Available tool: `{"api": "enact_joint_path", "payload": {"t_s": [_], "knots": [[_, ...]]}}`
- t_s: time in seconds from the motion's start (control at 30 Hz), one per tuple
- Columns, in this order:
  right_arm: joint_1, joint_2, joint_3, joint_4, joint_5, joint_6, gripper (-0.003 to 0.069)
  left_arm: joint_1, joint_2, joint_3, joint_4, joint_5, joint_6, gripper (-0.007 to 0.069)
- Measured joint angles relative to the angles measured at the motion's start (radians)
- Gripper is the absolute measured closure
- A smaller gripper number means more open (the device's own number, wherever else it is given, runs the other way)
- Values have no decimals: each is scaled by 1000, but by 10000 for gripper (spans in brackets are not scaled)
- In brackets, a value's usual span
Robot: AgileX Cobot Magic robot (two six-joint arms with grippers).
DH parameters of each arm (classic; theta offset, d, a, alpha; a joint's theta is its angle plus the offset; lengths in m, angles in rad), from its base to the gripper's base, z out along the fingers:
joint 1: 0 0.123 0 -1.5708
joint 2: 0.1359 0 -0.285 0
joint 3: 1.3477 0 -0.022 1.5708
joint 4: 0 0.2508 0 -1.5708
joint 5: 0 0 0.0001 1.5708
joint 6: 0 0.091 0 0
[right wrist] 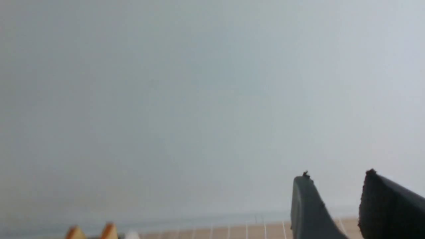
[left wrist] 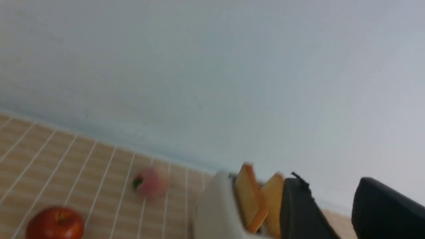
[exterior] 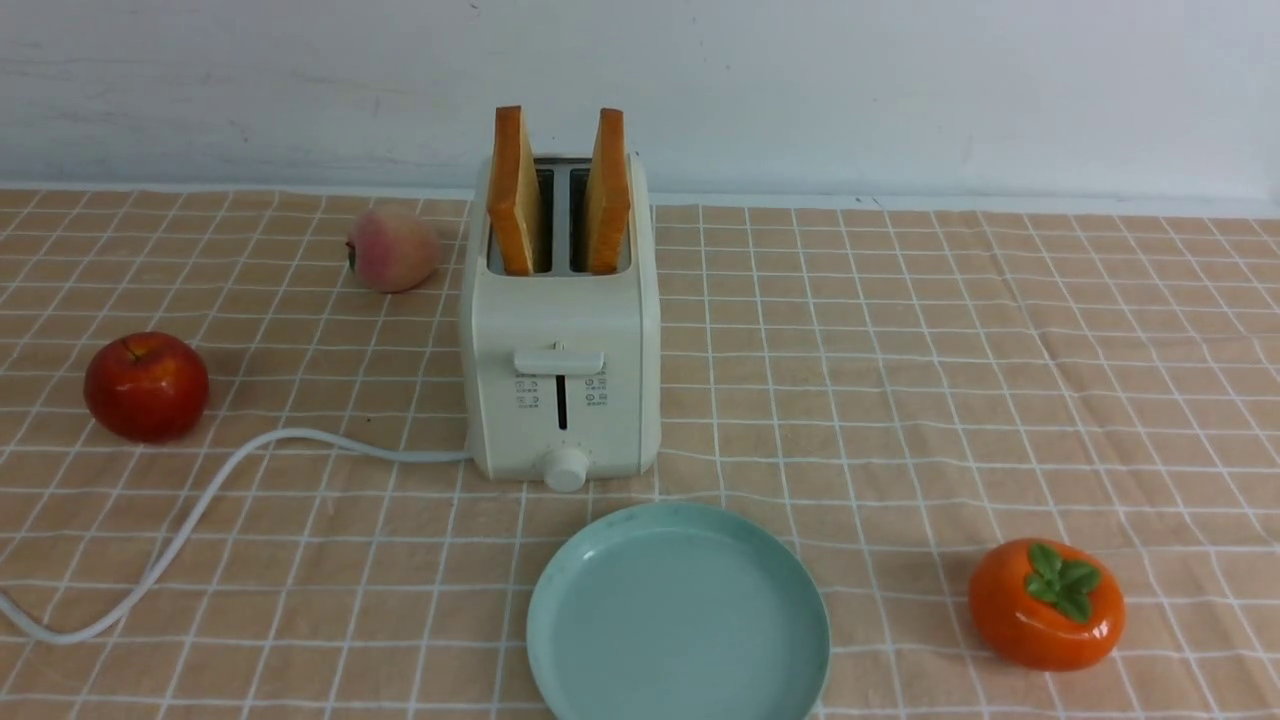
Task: Take toasted bread from bread machine on light coffee tablecloth place on plate.
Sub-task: 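Grasp the toast slice in the toaster and pull it up out of the slot with the right gripper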
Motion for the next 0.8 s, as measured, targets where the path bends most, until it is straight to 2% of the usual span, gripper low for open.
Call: {"api": "enact_joint_path", "payload": {"t_s": [0.07, 0.2, 0.27, 0.43, 0.5, 0.53, 0.57, 0.63, 0.7, 0.73, 0.8], "knots": [[0, 155, -77, -24, 144, -1, 419, 0, 117, -30, -1, 133, 4, 387], [0, 293, -99, -41, 186, -7, 419, 0, 200, -30, -17, 253, 6, 387], [0, 360, -104, 8, 202, -9, 419, 0, 227, -30, -32, 302, 6, 387], [1, 565, -105, 356, 300, -37, 419, 0, 272, -30, -71, 433, 6, 387], [1, 611, -105, 442, 324, -72, 419, 0, 272, -30, -72, 451, 6, 387], [1, 663, -105, 549, 360, -138, 419, 0, 272, -30, -73, 477, 6, 387], [2, 678, -105, 582, 370, -163, 419, 0, 272, -30, -75, 484, 6, 387], [28, 792, -127, 837, 449, -390, 419, 0, 272, -29, -92, 527, 9, 387], [43, 822, -144, 893, 469, -454, 419, 0, 272, -28, -98, 533, 13, 387], [86, 873, -197, 963, 496, -542, 419, 0, 272, -18, -107, 535, 21, 387], [152, 944, -298, 983, 510, -591, 416, 0, 272, -4, -122, 536, 29, 387]]}}
